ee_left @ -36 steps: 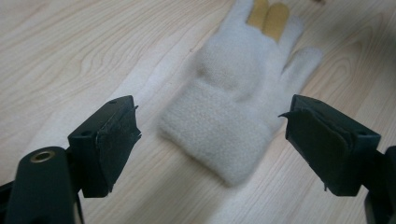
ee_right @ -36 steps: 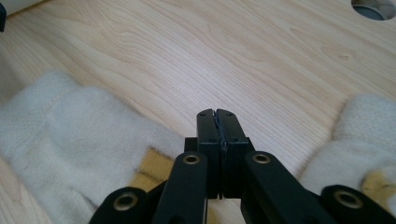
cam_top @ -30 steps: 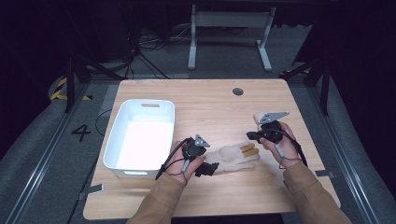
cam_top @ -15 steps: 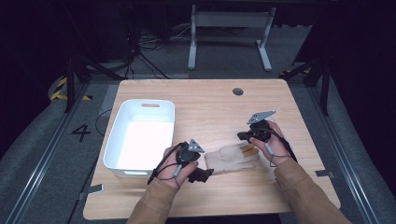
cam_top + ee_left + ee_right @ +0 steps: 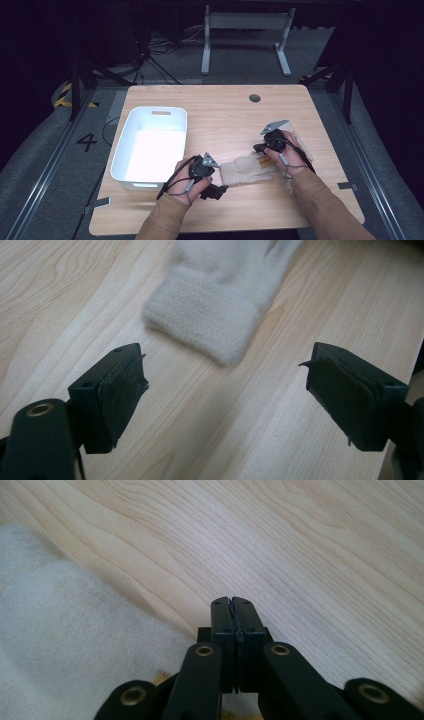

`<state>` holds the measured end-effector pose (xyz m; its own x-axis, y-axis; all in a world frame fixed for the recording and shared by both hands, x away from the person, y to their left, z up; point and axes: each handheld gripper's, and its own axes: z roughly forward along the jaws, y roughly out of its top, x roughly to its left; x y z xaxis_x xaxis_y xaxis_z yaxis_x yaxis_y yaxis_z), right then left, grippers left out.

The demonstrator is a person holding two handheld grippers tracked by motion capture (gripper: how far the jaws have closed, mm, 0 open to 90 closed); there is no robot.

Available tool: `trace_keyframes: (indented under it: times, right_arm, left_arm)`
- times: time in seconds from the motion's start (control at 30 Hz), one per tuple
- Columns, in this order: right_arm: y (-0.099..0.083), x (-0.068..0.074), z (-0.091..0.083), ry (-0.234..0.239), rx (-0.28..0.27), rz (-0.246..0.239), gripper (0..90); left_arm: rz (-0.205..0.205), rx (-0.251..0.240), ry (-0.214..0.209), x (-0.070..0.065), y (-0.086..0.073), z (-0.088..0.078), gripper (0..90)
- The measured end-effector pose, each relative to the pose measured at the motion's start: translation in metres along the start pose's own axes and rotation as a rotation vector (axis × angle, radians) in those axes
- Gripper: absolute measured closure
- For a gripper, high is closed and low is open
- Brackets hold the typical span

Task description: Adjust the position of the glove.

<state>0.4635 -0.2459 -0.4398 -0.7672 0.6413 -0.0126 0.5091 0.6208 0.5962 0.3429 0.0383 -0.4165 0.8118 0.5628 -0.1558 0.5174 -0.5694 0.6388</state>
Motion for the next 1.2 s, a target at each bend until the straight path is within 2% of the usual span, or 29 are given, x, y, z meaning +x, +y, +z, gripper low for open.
trace_keyframes:
  times: [0.13, 0.3, 0.5, 0.57, 0.67, 0.9, 1.2]
  right_arm:
    - [-0.002, -0.001, 0.0, -0.002, 0.013, 0.015, 89.8]
    - [-0.004, -0.001, -0.001, 0.003, 0.031, 0.008, 89.8]
    - [-0.007, 0.0, -0.005, -0.012, 0.054, 0.0, 89.8]
    - [-0.009, 0.001, -0.007, -0.01, 0.059, 0.011, 89.7]
    - [-0.012, 0.001, -0.009, -0.012, 0.065, 0.011, 89.6]
    - [-0.02, 0.001, -0.016, -0.02, 0.084, 0.022, 89.7]
    - [-0.028, 0.004, -0.023, -0.017, 0.106, 0.026, 89.6]
  left_arm:
    - [0.009, 0.0, -0.001, -0.002, 0.001, 0.0, 16.4]
    - [0.014, 0.001, -0.008, -0.002, 0.003, 0.001, 16.4]
    - [0.003, -0.012, -0.013, -0.001, 0.007, 0.002, 16.3]
    - [0.001, -0.014, -0.01, -0.001, 0.008, 0.003, 16.3]
    - [-0.017, -0.027, -0.002, 0.0, 0.011, 0.004, 16.5]
    - [-0.014, -0.039, -0.01, 0.002, 0.018, 0.008, 16.5]
    - [-0.035, -0.06, -0.01, 0.006, 0.025, 0.011, 17.1]
